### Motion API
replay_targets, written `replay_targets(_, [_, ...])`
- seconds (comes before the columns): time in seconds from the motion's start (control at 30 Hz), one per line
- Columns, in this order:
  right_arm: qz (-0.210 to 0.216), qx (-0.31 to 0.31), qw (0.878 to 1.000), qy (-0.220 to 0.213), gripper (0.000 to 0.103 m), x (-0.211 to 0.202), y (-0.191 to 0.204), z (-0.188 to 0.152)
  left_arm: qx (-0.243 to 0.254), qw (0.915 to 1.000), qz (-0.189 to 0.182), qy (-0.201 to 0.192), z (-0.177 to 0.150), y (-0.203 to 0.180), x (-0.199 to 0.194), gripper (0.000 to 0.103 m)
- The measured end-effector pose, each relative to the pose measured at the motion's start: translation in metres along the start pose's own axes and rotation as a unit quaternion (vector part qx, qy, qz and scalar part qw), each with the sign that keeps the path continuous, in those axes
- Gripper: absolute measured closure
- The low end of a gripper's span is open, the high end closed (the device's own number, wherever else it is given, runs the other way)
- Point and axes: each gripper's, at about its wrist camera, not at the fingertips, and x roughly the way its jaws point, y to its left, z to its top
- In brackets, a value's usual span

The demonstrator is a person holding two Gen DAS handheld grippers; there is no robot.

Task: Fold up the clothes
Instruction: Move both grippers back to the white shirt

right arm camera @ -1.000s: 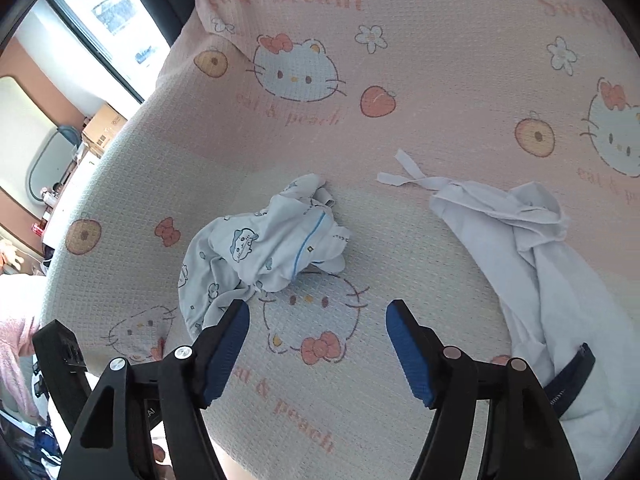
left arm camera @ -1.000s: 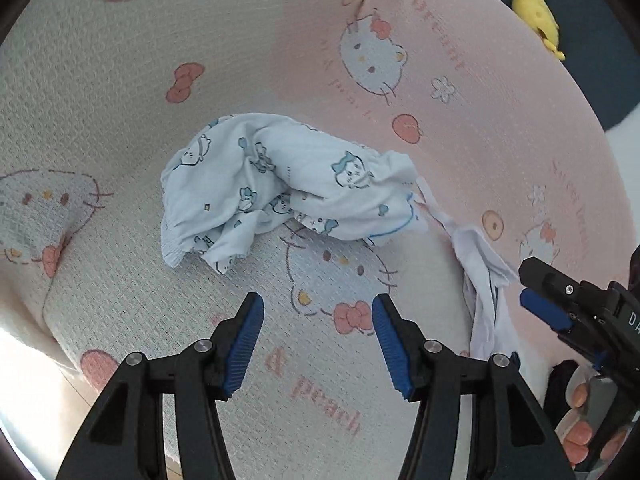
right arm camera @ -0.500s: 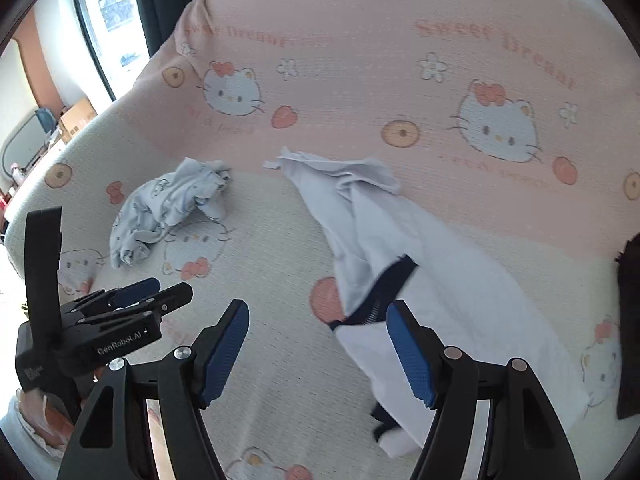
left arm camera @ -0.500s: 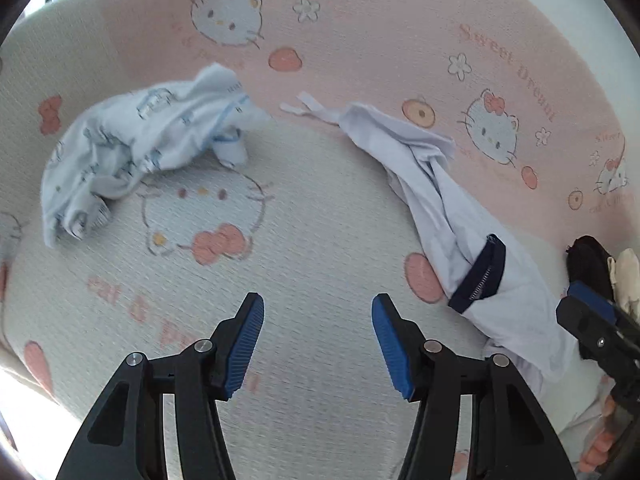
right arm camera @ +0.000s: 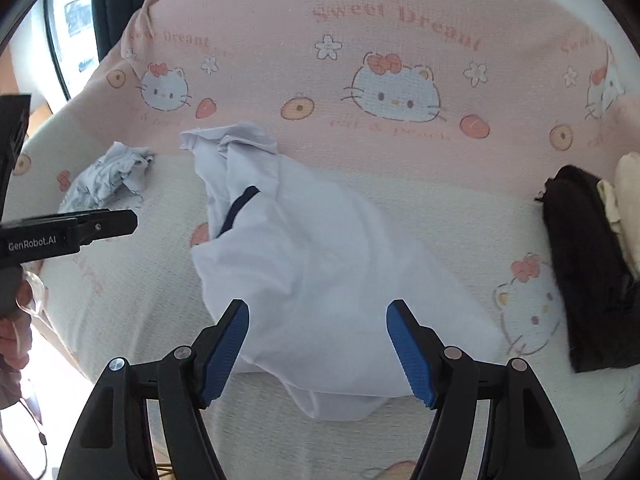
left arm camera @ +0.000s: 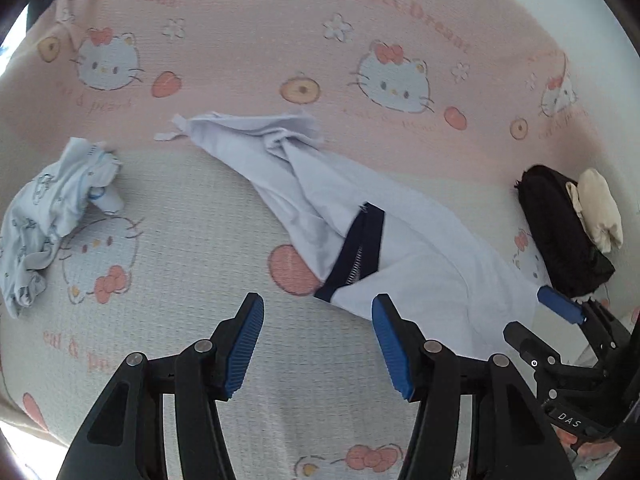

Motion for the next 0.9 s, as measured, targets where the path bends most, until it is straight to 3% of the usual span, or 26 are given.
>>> replay_targets(0.07, [-0.025, -0.026, 0.999, -0.001, 0.032, 0.0, -0.001, -0.005, 0.014, 0.9996, -0.018, 0.018, -0.004, -0.012, 0.019, 0.05])
replay_targets(0.17, [-0.022, -0.048, 0.998, 0.021, 0.032, 0.008, 0.0, -0.014, 0.019, 0.9976, -0.049, 0.045, -0.008, -0.025, 0.041, 0.05])
replay_targets(0.3, [-0.031, -0.076, 0.996, 0.035, 0.032, 0.014, 0.009, -0.023, -0.003, 0.9921, -0.105, 0.069, -0.013, -0.031, 0.057, 0.05])
replay_targets(0.47, [-0.031, -0.119, 0.992, 0.022, 0.032, 0.01, 0.028, -0.018, -0.058, 0.9812, -0.163, 0.087, -0.017, -0.024, 0.066, 0.049])
replay_targets(0.67, [-0.001, -0.135, 0.991, 0.011, 0.032, 0.01, 0.043, -0.008, -0.053, 0.9817, -0.159, 0.09, -0.017, -0.023, 0.066, 0.049])
replay_targets(0.9, [-0.026, -0.129, 0.991, 0.028, 0.032, 0.028, 0.051, -0.006, -0.045, 0.9855, -0.143, 0.08, -0.014, -0.017, 0.059, 0.049])
